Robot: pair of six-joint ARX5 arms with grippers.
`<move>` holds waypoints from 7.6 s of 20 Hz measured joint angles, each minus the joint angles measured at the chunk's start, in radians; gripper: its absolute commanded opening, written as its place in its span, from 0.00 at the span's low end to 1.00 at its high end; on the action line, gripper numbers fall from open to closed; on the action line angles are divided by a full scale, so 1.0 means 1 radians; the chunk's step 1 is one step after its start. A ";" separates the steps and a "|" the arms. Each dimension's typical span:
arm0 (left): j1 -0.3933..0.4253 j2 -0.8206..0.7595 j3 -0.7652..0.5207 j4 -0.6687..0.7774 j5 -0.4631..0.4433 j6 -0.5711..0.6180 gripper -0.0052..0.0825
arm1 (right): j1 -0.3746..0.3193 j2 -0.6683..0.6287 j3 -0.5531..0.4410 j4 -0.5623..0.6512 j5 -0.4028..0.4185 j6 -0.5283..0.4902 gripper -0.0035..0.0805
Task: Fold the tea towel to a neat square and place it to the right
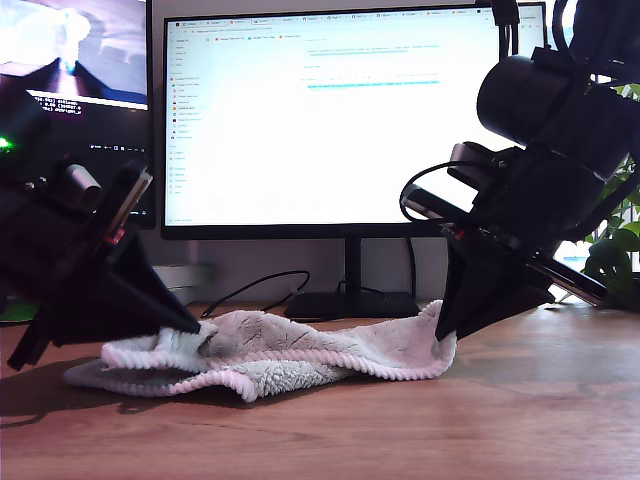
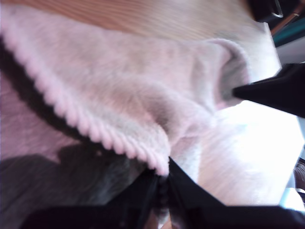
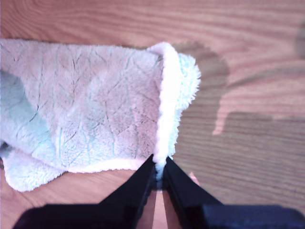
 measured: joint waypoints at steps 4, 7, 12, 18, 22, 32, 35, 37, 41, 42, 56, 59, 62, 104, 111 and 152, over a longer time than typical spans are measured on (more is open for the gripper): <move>0.007 0.000 0.054 -0.011 0.070 -0.002 0.04 | 0.000 0.000 0.009 -0.067 -0.011 0.000 0.03; 0.027 -0.003 0.074 -0.042 0.111 -0.012 0.04 | 0.000 0.000 0.070 -0.145 -0.017 -0.025 0.03; 0.085 -0.090 0.093 -0.090 0.139 -0.018 0.04 | 0.000 -0.063 0.208 -0.252 -0.018 -0.053 0.03; 0.134 -0.175 0.249 -0.155 0.185 -0.048 0.04 | 0.000 -0.111 0.383 -0.339 -0.018 -0.054 0.03; 0.134 -0.180 0.346 -0.249 0.238 -0.048 0.04 | 0.000 -0.115 0.470 -0.440 0.002 -0.074 0.03; 0.135 -0.357 0.362 -0.410 0.221 0.024 0.04 | 0.010 -0.270 0.502 -0.585 0.086 -0.079 0.03; 0.135 -0.396 0.363 -0.457 0.203 0.040 0.04 | 0.020 -0.271 0.502 -0.620 0.104 -0.080 0.03; 0.135 -0.394 0.363 -0.513 0.183 0.074 0.04 | 0.020 -0.271 0.502 -0.620 0.104 -0.080 0.03; 0.135 -0.387 0.363 -0.520 0.116 0.118 0.04 | 0.020 -0.269 0.502 -0.585 0.160 -0.095 0.03; 0.137 -0.385 0.363 -0.512 0.109 0.123 0.04 | 0.020 -0.266 0.502 -0.572 0.164 -0.101 0.03; 0.175 -0.142 0.602 -0.445 0.139 0.153 0.04 | 0.018 -0.111 0.503 -0.276 0.185 -0.102 0.03; 0.177 -0.146 0.603 -0.566 0.161 0.205 0.04 | 0.018 -0.111 0.504 -0.336 0.179 -0.103 0.03; 0.177 -0.145 0.602 -0.745 0.157 0.294 0.04 | 0.018 -0.111 0.505 -0.457 0.176 -0.103 0.03; -0.002 -0.166 0.284 -1.182 -0.032 0.502 0.45 | 0.165 -0.113 0.097 -0.681 0.102 -0.172 0.43; -0.013 -0.166 0.283 -1.135 -0.148 0.502 0.43 | 0.155 -0.113 0.097 -0.690 0.108 -0.277 0.44; -0.017 0.077 0.283 -0.762 -0.200 0.544 0.03 | 0.043 0.254 0.270 -0.083 0.089 -0.394 0.03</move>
